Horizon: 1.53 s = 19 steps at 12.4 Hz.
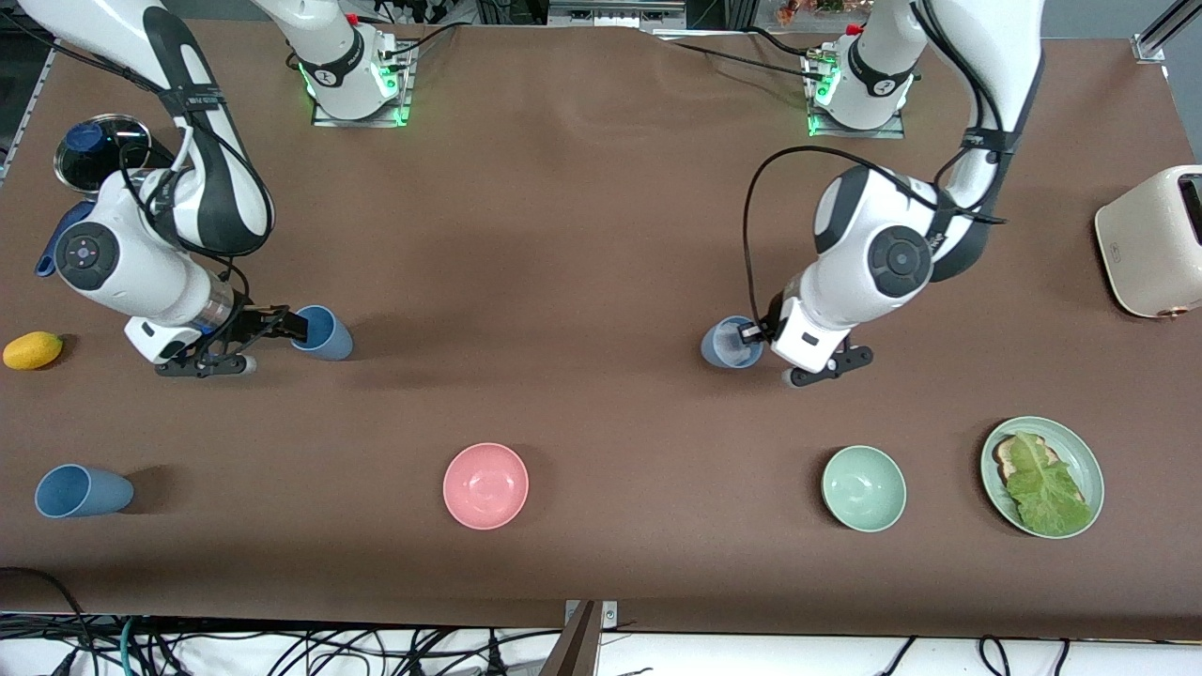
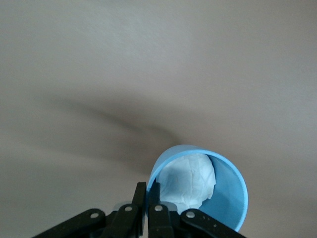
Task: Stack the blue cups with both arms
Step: 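Carry the tissue cup to mid-table while the right gripper reaches another cup, then release the tissue cup with the left gripper while the right gripper grasps a cup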
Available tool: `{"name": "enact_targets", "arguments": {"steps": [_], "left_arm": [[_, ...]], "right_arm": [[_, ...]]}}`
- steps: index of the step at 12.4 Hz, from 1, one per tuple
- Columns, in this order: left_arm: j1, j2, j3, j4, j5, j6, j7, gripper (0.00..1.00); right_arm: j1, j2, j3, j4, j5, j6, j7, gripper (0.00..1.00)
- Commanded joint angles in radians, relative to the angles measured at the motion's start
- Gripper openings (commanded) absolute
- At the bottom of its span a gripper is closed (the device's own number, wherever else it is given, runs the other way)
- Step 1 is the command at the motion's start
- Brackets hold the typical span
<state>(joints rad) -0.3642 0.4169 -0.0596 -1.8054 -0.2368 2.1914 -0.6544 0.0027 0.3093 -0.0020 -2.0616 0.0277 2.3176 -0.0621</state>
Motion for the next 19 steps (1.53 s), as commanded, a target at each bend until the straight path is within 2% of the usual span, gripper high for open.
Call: {"name": "enact_targets", "arguments": {"steps": [1,3,5,6,7,8,9,11,13,14,16,18,19], "left_arm": [[-0.094,0.095,0.017,0.102,-0.018,0.05,-0.129,0.0],[-0.139,0.169,0.02,0.2,-0.012,0.05,-0.22,0.0],[-0.159,0.204,0.021,0.227,-0.012,0.051,-0.234,0.0],[-0.157,0.204,0.021,0.228,-0.01,0.051,-0.229,0.1],[-0.156,0.203,0.021,0.232,-0.01,0.05,-0.226,0.51],[-0.156,0.203,0.024,0.238,-0.009,0.048,-0.225,0.63],[-0.156,0.203,0.024,0.241,-0.01,0.048,-0.226,1.0],[-0.142,0.188,0.029,0.25,-0.01,0.028,-0.231,1.0],[-0.105,0.163,0.064,0.303,0.022,-0.085,-0.222,1.0],[-0.064,0.161,0.072,0.351,0.077,-0.179,-0.19,1.0],[0.066,0.16,0.07,0.397,0.088,-0.296,-0.022,1.0],[0.184,0.149,0.073,0.4,0.091,-0.352,0.144,1.0],[0.235,0.149,0.073,0.4,0.138,-0.358,0.209,1.0]], "right_arm": [[-0.009,-0.013,0.007,-0.034,0.009,0.031,-0.016,0.99],[-0.009,-0.01,0.007,-0.051,0.009,0.054,-0.015,0.92],[-0.009,-0.004,0.008,-0.049,0.009,0.058,-0.013,0.83],[-0.009,-0.004,0.008,-0.049,0.009,0.06,-0.013,0.75],[-0.009,-0.004,0.008,-0.049,0.009,0.06,-0.012,0.66],[-0.009,-0.004,0.008,-0.049,0.009,0.059,-0.007,0.56],[-0.009,-0.004,0.01,-0.049,0.009,0.057,-0.002,0.46],[-0.007,-0.006,0.011,-0.049,0.014,0.049,0.002,0.25],[-0.007,-0.009,0.029,-0.049,0.026,0.045,0.002,0.03],[-0.007,-0.012,0.033,-0.048,0.026,0.043,0.002,0.0],[-0.007,-0.013,0.037,-0.022,0.026,0.011,0.017,0.0],[0.003,-0.009,0.048,0.068,0.027,-0.093,0.042,0.0],[0.016,-0.006,0.048,0.118,0.027,-0.14,0.07,0.0]]}}
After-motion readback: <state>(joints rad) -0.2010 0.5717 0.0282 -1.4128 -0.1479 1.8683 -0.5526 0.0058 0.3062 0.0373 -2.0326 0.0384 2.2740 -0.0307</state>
